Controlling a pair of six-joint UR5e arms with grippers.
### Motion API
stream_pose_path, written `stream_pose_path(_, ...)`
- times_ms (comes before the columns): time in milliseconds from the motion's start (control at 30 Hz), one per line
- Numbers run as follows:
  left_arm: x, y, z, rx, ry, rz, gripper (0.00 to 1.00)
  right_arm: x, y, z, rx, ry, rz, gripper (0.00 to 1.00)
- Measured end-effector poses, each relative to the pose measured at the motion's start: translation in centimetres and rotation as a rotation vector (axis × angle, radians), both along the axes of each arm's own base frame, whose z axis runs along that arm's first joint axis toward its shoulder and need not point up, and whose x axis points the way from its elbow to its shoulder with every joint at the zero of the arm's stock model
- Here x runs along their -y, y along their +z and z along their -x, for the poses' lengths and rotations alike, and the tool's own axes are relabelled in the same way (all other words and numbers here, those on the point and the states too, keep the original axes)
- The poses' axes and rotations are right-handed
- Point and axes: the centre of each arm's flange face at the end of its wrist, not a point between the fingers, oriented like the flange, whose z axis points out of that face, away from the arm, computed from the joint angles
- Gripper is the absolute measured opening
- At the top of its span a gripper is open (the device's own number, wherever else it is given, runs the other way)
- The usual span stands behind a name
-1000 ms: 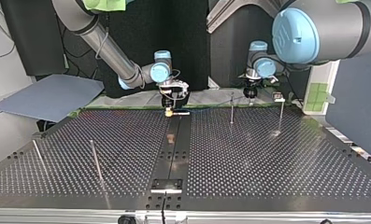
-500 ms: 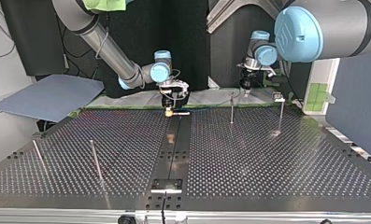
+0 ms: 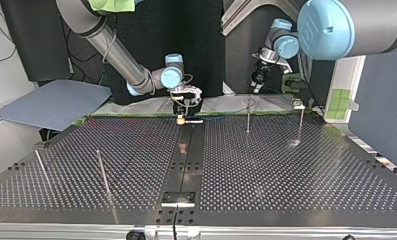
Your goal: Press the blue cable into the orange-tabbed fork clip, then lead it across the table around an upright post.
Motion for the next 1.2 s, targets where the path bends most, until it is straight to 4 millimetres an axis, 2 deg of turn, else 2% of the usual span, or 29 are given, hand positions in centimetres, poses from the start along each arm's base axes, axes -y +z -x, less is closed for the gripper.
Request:
stream_pose_path(200,0.9,1.7,0.7,0.005,-0.049,0.051,1.0,-0.1,0.0,-0.1,0.003,0.002,-0.002,0.0)
stream_pose_path(567,1.9,5.5,-0.9,0.124,-0.077,0.125,1.0,0.0,-0.1,0.0,0.006,0.001,-0.004,0.0)
stream_pose_path(800,1.8,5.8,-1.2,0.147,-0.031,0.127,1.0,0.0,-0.3,0.1,0.004,0.002,-0.007,0.0)
stream_pose_path(1200,2.3,5.0,0.0,0.08,0.026,0.035,1.0,0.0,-0.5,0.1,0.003,0.002,-0.008,0.0)
